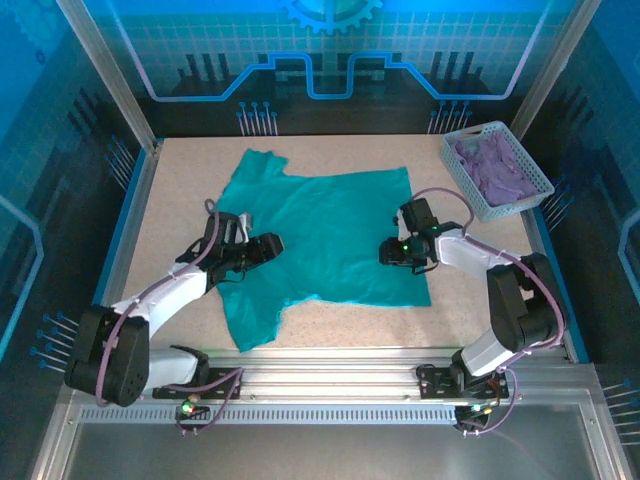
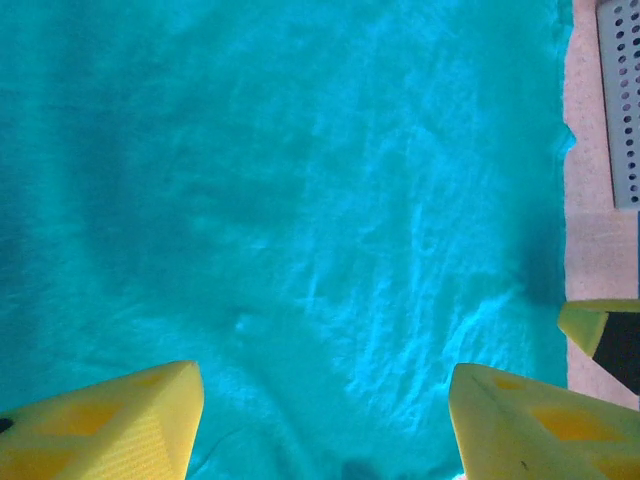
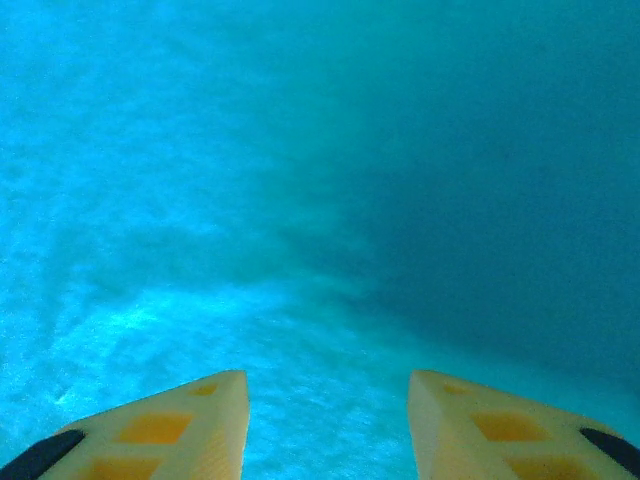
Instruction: Fold the inside-out t-shirt
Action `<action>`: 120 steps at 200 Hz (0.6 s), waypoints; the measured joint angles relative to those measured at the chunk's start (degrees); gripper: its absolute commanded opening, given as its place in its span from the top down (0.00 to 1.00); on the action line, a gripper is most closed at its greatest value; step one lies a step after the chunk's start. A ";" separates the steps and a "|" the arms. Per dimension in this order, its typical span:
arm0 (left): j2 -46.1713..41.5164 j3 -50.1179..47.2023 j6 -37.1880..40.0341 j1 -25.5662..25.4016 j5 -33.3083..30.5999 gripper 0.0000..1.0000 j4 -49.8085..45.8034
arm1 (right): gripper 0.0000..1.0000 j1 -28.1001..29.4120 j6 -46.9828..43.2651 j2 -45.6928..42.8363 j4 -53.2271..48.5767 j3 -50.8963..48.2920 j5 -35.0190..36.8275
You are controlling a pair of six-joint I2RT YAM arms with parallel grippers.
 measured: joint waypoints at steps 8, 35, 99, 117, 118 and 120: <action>-0.92 0.00 0.42 -0.04 -0.48 0.33 -1.09 | 0.50 -0.50 0.63 -1.18 -1.81 -0.59 1.55; -3.65 -0.11 1.27 -0.35 -2.47 0.33 -4.44 | 0.47 -1.05 3.02 -9.75 -10.10 -4.76 6.86; -8.44 -0.09 2.56 -1.75 -8.96 0.32 -16.74 | 0.52 -2.97 10.56 -19.41 -19.71 -13.66 13.03; -10.05 -0.09 2.75 -1.75 -10.49 0.32 -19.80 | 0.56 -2.97 11.43 -17.73 -19.50 -14.05 13.00; -10.10 -0.09 2.75 -1.75 -10.54 0.32 -19.91 | 0.56 -2.97 11.47 -17.66 -19.43 -14.05 12.96; -10.25 -0.09 2.75 -1.75 -10.71 0.32 -20.17 | 0.57 -2.97 11.54 -17.44 -19.32 -14.05 12.92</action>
